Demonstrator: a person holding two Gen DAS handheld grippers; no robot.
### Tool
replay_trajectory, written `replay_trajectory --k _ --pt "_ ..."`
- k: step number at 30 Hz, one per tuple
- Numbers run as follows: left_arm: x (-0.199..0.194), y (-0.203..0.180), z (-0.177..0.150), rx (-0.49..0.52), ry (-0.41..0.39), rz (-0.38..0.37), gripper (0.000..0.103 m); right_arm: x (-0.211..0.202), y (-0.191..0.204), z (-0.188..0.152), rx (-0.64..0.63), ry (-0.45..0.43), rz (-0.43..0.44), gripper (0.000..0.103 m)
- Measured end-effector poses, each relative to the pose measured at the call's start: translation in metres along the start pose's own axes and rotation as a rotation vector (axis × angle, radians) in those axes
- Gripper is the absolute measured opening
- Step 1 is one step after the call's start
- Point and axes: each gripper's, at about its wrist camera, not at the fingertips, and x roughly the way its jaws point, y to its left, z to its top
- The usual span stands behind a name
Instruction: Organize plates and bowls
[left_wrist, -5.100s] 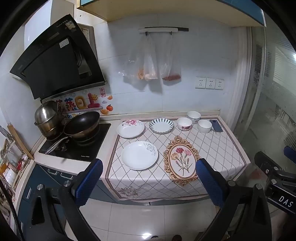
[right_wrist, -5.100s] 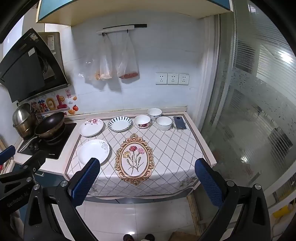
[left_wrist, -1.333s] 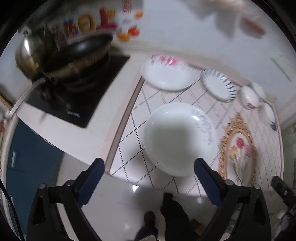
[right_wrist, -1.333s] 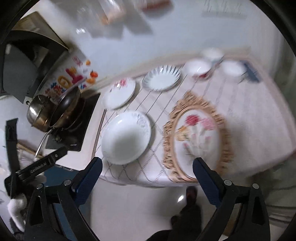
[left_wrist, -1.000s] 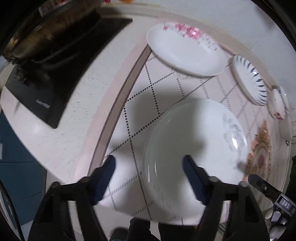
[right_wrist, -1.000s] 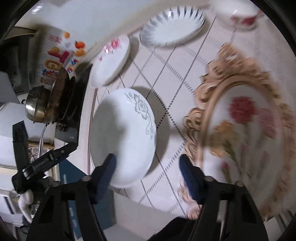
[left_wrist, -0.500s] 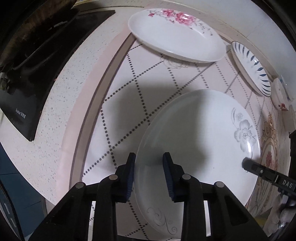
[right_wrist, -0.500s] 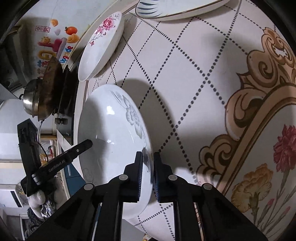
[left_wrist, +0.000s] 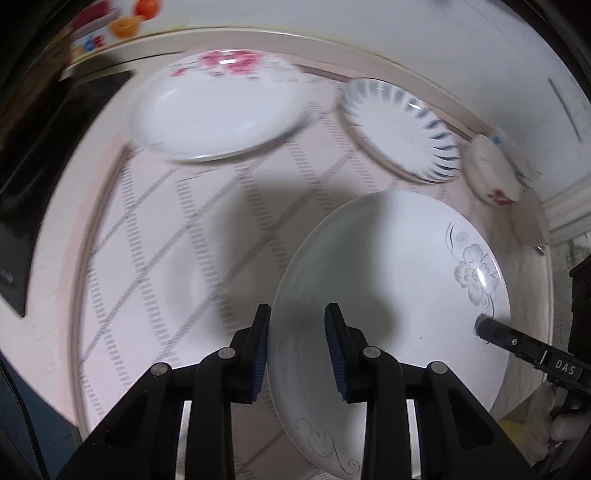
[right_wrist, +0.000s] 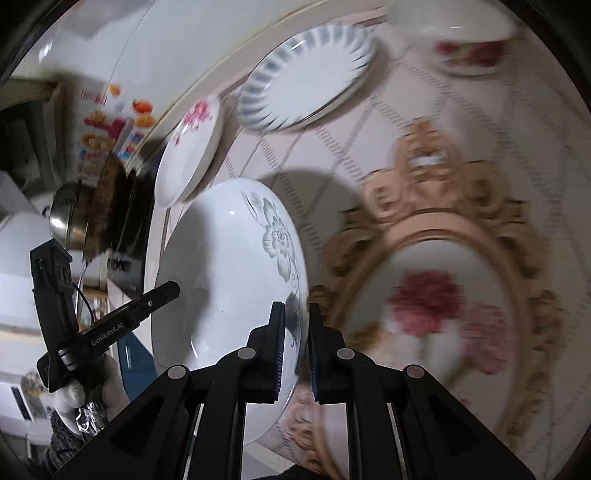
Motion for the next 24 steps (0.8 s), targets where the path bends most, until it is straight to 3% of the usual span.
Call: replay_trajectory --k 5,11,24 --pt "0.022 -0.049 0.01 0.078 0.012 -0.021 0.027 -0.031 -0.051 -0.001 0.067 -0.048 -0.042 0.013" --pt "0.047 -0.081 0.016 0.152 0.032 -0.003 0.027 -0.043 -0.094 -0.002 0.134 -0.078 -0.06 0.013" --pt "0.06 -0.103 0.014 0.211 0.045 0.067 0.027 -0.04 -0.118 -0.007 0.16 -0.088 -0.071 0.013"
